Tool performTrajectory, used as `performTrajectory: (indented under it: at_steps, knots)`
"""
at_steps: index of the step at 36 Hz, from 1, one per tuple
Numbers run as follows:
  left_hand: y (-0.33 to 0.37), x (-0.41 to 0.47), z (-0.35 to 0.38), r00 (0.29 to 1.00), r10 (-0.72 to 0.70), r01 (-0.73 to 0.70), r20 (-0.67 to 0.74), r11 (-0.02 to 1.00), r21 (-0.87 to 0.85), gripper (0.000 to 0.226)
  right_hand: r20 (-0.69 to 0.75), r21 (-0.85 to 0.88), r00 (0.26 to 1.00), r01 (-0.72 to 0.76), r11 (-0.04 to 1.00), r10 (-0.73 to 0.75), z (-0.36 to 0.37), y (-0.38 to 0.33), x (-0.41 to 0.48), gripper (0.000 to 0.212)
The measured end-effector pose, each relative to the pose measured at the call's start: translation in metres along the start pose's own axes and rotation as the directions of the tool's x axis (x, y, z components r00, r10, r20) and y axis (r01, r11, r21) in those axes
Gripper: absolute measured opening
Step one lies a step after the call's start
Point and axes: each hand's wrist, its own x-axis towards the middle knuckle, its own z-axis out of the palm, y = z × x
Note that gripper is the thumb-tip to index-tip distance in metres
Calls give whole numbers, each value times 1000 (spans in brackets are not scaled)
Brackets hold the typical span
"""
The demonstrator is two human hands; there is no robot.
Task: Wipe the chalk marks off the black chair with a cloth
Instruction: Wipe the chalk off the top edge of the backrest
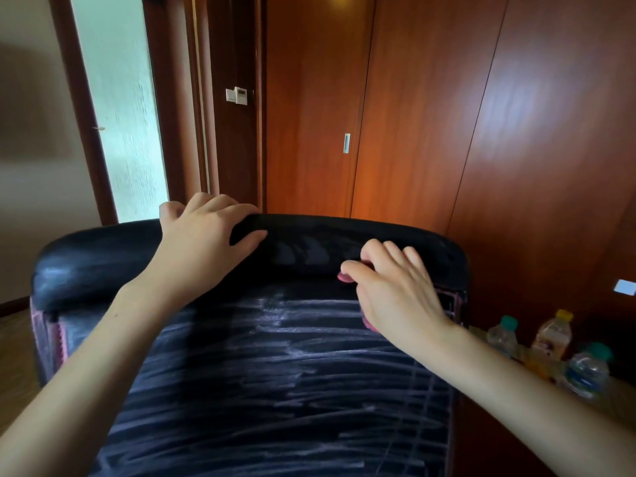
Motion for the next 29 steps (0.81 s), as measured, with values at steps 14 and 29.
performTrajectory:
  at_steps: [14, 29]
  knots:
    - [0, 1, 0, 999, -16, 15, 36, 1000, 22, 39, -53, -78, 998, -42, 996, 38, -3, 49, -33, 35]
    - [8, 3, -5, 993, -71, 65, 95, 996, 67, 36, -24, -217, 990, -140, 966, 138, -20, 97, -79, 32]
